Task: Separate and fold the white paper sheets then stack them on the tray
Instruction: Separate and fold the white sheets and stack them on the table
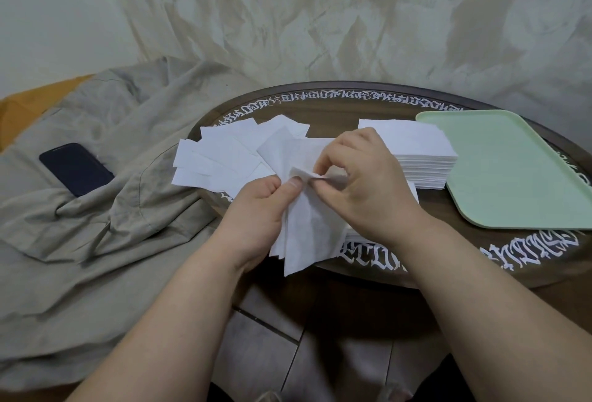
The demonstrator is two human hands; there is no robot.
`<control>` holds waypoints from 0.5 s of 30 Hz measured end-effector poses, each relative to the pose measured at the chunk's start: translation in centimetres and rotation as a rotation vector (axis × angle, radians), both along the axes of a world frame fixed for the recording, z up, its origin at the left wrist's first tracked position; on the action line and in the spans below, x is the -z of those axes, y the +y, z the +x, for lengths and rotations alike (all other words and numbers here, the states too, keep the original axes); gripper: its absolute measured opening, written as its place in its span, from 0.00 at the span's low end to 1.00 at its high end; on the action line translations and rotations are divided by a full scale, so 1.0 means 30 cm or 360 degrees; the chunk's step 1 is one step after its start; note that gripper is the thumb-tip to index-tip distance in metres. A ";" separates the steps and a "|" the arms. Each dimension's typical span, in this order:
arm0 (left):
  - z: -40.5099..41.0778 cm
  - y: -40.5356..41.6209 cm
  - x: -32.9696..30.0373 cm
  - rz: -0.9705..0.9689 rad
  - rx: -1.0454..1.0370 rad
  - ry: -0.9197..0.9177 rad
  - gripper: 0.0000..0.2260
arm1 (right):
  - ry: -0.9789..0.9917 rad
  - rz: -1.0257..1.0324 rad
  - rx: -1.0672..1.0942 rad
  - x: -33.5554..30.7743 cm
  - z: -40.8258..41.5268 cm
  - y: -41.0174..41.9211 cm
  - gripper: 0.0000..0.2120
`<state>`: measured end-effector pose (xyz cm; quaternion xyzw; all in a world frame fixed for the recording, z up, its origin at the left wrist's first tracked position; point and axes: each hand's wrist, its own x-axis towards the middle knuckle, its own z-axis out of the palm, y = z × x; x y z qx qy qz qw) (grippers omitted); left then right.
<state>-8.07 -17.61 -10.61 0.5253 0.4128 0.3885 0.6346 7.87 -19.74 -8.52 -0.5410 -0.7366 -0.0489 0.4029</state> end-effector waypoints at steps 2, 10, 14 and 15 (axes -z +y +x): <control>-0.004 0.007 0.010 -0.0050 0.0002 -0.0043 0.19 | 0.0132 -0.0250 -0.0018 -0.012 0.004 -0.013 0.07; 0.010 0.003 -0.005 -0.0252 -0.0031 -0.0372 0.16 | 0.0959 -0.0839 -0.0021 -0.019 0.043 -0.026 0.05; 0.020 -0.003 0.004 -0.0234 -0.0022 -0.0252 0.17 | 0.1128 -0.0817 -0.0040 -0.024 0.053 -0.027 0.06; 0.022 -0.005 0.006 -0.0224 -0.0012 -0.0242 0.17 | 0.1117 -0.0825 -0.0054 -0.025 0.054 -0.026 0.07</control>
